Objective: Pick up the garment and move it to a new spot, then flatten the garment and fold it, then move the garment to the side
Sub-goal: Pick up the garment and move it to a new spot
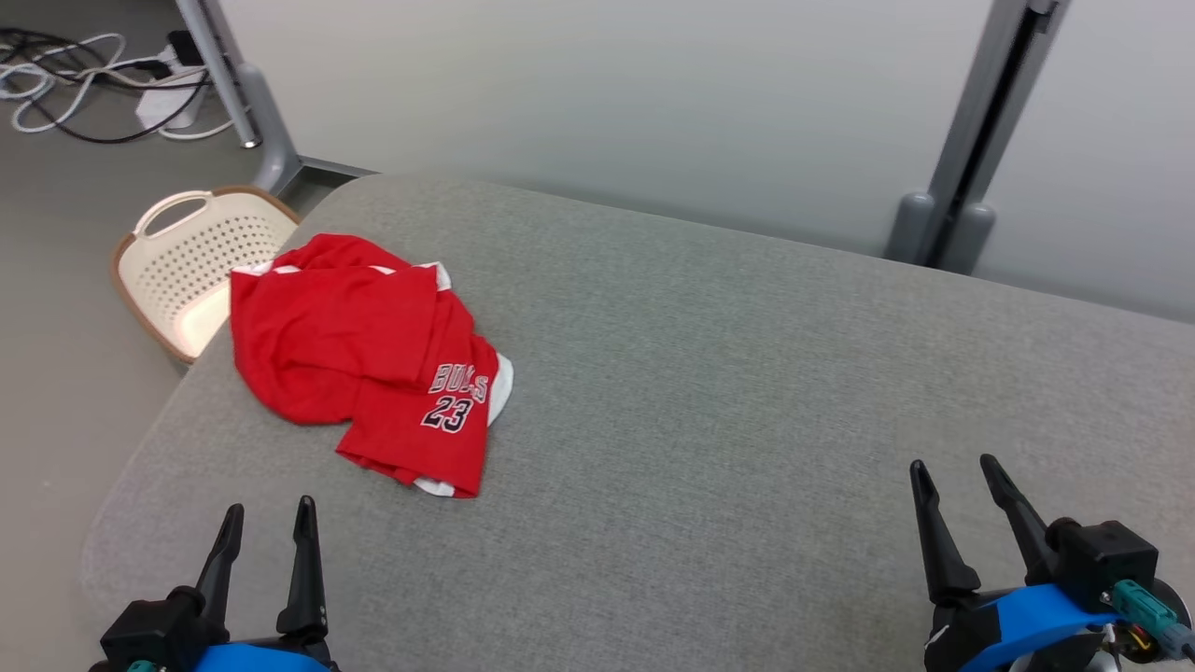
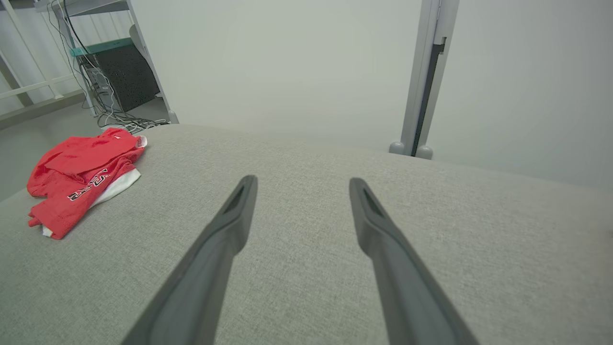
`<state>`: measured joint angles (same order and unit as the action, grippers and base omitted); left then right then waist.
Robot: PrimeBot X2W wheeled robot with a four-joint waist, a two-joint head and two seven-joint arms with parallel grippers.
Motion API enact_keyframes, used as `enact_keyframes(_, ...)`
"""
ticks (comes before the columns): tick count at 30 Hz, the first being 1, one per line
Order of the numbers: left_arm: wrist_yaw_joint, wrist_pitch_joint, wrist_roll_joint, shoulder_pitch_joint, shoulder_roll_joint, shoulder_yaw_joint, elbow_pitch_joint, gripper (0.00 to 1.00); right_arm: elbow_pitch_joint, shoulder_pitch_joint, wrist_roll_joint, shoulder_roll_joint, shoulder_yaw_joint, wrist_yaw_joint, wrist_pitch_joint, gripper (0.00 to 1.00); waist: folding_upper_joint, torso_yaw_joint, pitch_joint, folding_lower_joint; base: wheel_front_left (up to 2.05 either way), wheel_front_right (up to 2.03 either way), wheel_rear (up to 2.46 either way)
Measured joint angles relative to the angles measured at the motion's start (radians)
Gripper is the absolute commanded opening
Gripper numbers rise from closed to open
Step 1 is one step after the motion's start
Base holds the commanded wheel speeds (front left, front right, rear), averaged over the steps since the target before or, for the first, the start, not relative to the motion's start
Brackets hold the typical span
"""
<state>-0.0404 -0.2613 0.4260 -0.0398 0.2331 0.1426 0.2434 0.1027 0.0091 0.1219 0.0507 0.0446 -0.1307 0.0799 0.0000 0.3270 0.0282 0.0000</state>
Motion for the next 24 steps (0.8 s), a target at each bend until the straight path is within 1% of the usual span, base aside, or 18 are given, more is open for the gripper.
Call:
enact_keyframes(6,0.005,0.002,0.006,-0.004,0.006,-0.003,-0.01,1.0,0.005,-0.001,0.007,0.0,-0.02,0.0,0.002,1.0,0.0,0.084,-0.004,0.0,0.0,0.0,0.0)
enact_keyframes(11,0.009,0.002,0.012,-0.013,0.009,-0.003,-0.014,1.0,0.01,-0.003,0.007,0.0,-0.024,0.0,0.002,1.0,0.0001,0.127,-0.006,0.0,0.0,0.0,0.0)
enact_keyframes(16,0.011,0.002,0.014,-0.015,0.01,-0.002,-0.018,1.0,0.013,-0.003,0.012,0.0,-0.022,0.0,-0.004,1.0,0.0,0.141,-0.005,0.0,0.0,0.0,0.0)
enact_keyframes(24,0.018,0.014,0.024,-0.017,0.026,-0.008,-0.031,1.0,0.017,-0.002,0.021,0.0,-0.024,0.0,-0.006,1.0,0.0001,0.131,-0.01,0.0,0.0,0.0,0.0)
